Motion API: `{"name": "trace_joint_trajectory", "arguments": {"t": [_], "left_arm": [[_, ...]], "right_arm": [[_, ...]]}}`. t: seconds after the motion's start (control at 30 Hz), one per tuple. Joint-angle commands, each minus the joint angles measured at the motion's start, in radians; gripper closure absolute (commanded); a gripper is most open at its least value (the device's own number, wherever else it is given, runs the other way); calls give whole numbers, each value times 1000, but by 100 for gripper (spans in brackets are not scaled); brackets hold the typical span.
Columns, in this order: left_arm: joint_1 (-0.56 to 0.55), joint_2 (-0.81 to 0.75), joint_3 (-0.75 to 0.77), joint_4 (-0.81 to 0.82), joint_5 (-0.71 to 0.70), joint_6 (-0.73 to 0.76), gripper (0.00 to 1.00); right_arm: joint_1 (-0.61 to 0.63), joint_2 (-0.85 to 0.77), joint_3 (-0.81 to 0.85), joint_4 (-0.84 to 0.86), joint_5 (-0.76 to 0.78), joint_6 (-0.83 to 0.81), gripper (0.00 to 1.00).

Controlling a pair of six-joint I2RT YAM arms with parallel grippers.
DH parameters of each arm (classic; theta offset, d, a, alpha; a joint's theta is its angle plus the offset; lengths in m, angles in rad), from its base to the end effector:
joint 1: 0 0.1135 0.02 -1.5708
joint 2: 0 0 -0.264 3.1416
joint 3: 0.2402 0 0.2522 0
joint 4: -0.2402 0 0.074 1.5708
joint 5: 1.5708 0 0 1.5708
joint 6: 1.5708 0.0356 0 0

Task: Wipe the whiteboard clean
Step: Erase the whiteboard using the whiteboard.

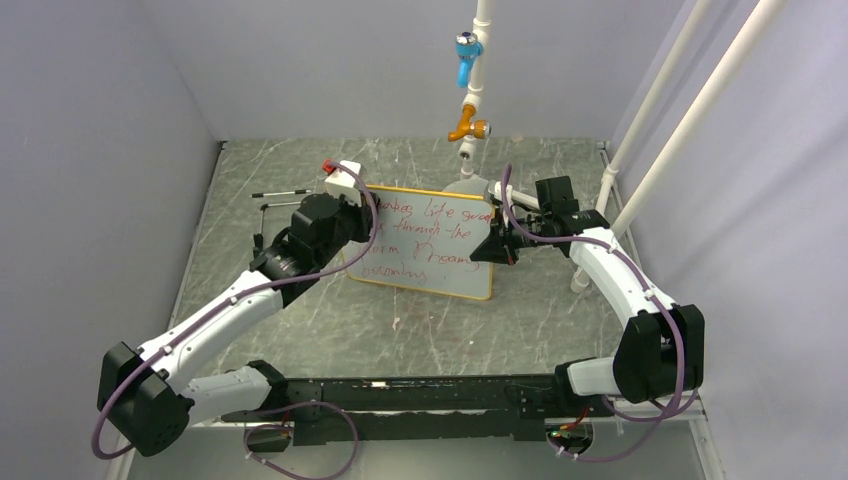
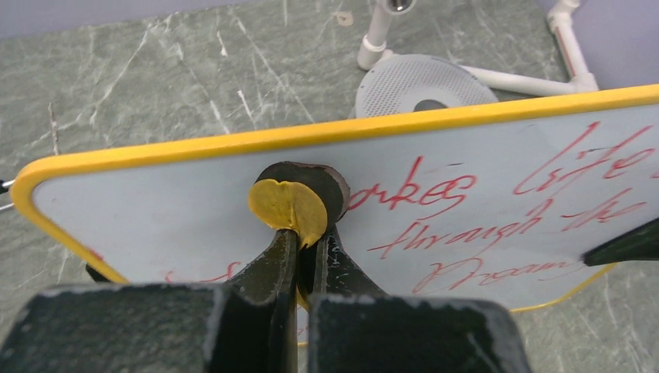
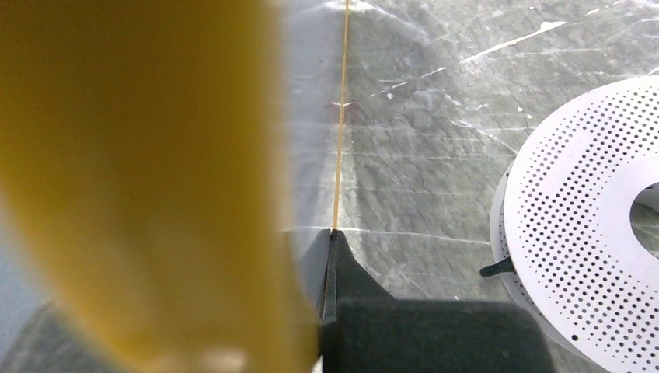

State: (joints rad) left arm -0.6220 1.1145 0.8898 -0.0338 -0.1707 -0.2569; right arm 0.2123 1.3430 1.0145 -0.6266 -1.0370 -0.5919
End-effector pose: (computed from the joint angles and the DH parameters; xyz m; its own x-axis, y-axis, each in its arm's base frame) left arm 0.2159 -0.1473 0.3265 -0.3129 -0.0837 -0.9461 0.3735 0.9050 -0.2036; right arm 0.2524 0.0858 0.2732 -0.3313 -0.3618 -0.8714 -0.9376 0.2299 0.2610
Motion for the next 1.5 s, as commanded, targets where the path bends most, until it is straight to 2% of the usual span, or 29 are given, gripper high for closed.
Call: {"name": "trace_joint_trajectory", "arguments": {"t": [0.0, 0.3, 0.4, 0.7, 0.97, 1.1, 1.33, 1.47], "left_arm": [[-51, 8, 44, 105, -27, -22, 100], [-28, 92, -58, 110, -124, -40, 100], [12, 112, -38, 89, -115, -35, 100], [22, 71, 54, 35, -175, 21, 100], [15, 78, 141, 105, -97, -13, 100], [-16, 98, 91, 114, -73, -65, 100], [-42, 104, -107, 174, -102, -158, 100], [-43, 115, -124, 174, -140, -149, 100]], "right_arm": [[42, -7, 5, -95, 17, -104, 100], [49, -7, 7, -101, 17, -108, 100], [50, -10, 8, -103, 16, -108, 100], [50, -14, 8, -104, 15, -109, 100], [51, -16, 7, -102, 18, -108, 100], [53, -15, 8, -104, 16, -109, 100], [56, -9, 10, -103, 17, -111, 100], [58, -4, 10, -105, 18, -111, 100]]}}
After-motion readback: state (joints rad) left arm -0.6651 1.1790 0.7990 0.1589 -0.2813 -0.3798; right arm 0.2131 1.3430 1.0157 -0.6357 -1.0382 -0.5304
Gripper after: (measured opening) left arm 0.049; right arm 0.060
